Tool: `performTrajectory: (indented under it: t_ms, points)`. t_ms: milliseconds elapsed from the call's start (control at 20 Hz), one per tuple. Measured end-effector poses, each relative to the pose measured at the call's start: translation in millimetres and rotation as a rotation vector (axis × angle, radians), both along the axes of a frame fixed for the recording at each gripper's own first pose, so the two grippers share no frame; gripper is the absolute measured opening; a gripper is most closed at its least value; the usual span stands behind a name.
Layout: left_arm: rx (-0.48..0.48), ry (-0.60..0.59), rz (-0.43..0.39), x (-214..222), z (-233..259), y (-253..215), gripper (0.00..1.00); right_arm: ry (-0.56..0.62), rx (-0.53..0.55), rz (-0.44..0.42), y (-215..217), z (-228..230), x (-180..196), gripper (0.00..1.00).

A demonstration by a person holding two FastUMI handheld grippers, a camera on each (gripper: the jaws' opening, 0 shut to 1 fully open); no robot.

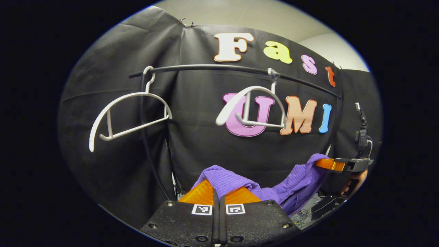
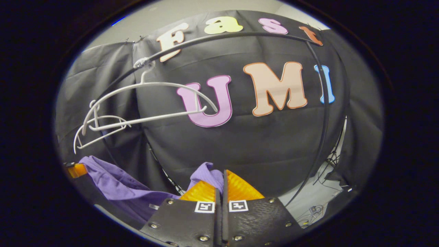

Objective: Grasp the clothes on the hanger with both hands and then place them into the laundry hamper below.

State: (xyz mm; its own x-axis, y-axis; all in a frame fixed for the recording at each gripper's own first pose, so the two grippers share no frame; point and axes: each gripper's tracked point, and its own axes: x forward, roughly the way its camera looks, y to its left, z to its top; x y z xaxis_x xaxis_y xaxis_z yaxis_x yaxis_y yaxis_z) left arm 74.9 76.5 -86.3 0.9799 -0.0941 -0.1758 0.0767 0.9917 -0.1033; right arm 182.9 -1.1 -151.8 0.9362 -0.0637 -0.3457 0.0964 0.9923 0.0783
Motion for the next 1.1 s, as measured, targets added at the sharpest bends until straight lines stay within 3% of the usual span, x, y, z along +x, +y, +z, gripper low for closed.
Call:
performTrajectory:
  t_ms: [500, 650, 850, 900, 1100]
  points:
    - [-0.041, -0.068, -0.087, 5.6, 37.2, -57.9, 0.00, -0.080, 0.039, -0.010, 8.4, 53.3, -9.0, 0.02]
    - [-0.040, -0.081, -0.120, 12.7, 44.4, -76.7, 0.00, -0.088, 0.048, -0.012, 9.7, 60.4, -7.3, 0.05]
    - [-0.040, -0.092, -0.153, 22.0, 50.1, -96.6, 0.00, -0.089, 0.047, -0.019, 12.2, 62.4, -1.0, 0.01]
    - [-0.041, -0.095, -0.158, 24.9, 51.1, -101.4, 0.00, -0.093, 0.048, -0.016, 14.4, 63.8, 1.5, 0.05]
    - [-0.041, -0.099, -0.176, 38.6, 51.6, -120.4, 0.01, -0.094, 0.048, -0.013, 17.7, 62.1, 9.8, 0.01]
